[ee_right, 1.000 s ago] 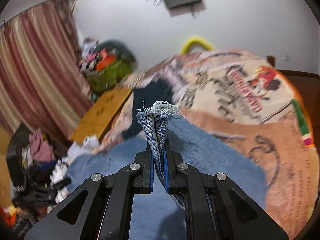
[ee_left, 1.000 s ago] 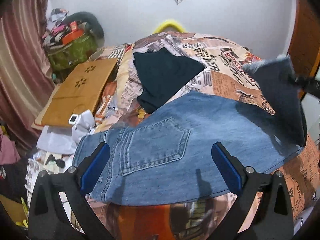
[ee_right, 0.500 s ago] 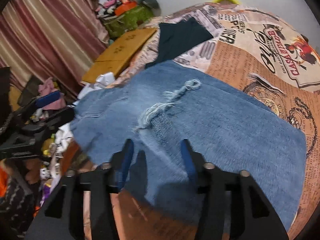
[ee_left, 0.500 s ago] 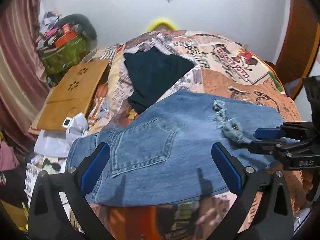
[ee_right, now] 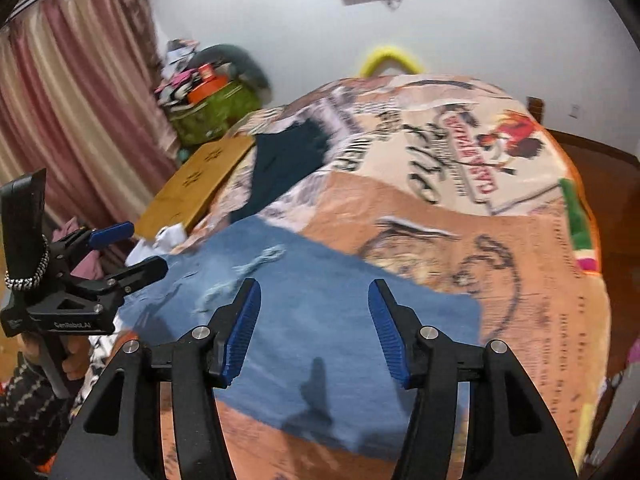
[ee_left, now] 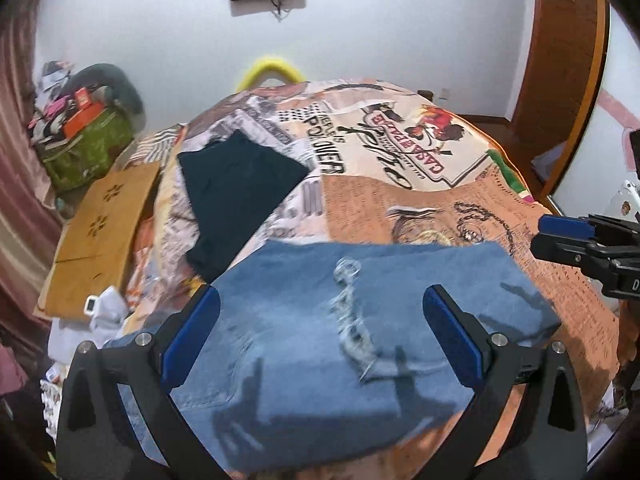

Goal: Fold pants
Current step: 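Open the right tool and press the folded jeans flat with both tools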

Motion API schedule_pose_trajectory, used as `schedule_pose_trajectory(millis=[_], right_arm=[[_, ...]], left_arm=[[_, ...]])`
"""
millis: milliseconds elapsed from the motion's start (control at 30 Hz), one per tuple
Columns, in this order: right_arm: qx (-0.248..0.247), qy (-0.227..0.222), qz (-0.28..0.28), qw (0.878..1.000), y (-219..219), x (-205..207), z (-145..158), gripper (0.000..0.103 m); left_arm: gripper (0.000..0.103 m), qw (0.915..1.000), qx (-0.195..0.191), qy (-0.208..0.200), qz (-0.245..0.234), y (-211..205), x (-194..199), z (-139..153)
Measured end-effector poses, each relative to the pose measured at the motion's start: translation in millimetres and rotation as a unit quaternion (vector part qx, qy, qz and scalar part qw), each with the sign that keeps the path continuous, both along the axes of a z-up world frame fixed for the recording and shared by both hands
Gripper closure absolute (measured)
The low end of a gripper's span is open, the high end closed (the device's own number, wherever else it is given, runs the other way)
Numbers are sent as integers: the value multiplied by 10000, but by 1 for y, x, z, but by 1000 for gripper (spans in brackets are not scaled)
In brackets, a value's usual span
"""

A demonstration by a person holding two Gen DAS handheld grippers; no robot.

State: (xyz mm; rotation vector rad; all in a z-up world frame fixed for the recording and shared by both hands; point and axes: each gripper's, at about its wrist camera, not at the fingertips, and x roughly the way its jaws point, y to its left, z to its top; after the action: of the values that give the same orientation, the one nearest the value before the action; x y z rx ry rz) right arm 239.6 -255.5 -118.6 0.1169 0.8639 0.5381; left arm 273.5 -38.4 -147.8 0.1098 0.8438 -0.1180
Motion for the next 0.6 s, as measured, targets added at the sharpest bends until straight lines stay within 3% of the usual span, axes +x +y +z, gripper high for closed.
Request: schedule_pose_trajectory(millis=[367,600], right_arm=[[-134,590,-217,9979,-32,27,-55,51],[-234,1331,-39,9908,-29,50,-106,51]], left_arm=[[1,9967,99,751,-282,-53,66,-47],[0,9878,296,1502,-273,-59,83,-97]])
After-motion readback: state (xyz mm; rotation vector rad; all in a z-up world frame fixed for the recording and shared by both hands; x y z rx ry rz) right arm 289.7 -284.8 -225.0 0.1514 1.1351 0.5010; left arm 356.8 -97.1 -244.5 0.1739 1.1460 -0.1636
